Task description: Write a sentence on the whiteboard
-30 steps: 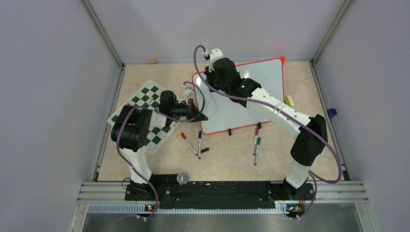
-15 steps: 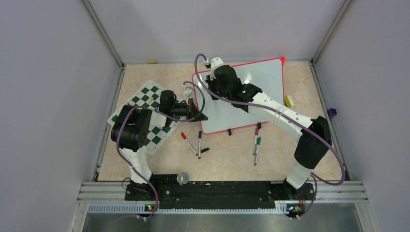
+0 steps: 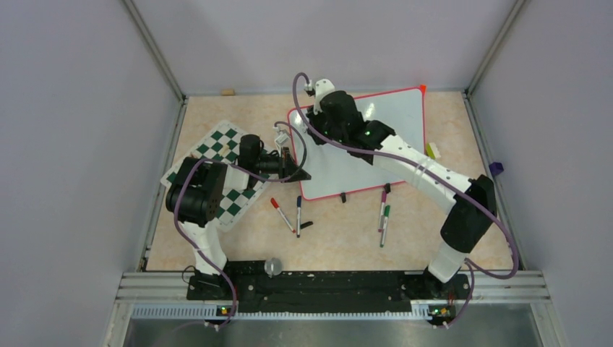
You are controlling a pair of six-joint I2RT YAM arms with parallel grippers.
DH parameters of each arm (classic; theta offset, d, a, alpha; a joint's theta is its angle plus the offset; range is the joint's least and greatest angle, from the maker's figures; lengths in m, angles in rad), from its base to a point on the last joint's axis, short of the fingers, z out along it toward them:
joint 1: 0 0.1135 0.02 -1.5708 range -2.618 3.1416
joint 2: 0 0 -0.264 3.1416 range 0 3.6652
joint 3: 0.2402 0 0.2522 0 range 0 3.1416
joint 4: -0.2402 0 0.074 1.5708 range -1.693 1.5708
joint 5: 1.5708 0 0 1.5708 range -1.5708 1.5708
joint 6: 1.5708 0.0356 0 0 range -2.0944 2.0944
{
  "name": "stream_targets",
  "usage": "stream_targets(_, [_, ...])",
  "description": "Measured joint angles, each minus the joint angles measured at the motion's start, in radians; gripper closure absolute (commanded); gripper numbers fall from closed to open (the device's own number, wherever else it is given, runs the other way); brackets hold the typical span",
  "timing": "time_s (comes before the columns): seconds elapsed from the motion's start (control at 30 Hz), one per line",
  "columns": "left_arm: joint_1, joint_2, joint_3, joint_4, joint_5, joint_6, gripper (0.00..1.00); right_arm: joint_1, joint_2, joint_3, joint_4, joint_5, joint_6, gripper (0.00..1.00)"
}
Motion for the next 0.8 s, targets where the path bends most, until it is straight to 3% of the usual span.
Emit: stream_targets(0.8, [0.0,0.0,0.005,-0.014,0.002,0.007,1.0,-0.001,0.018,0.036,-0.001,0.056,-0.012,1.0])
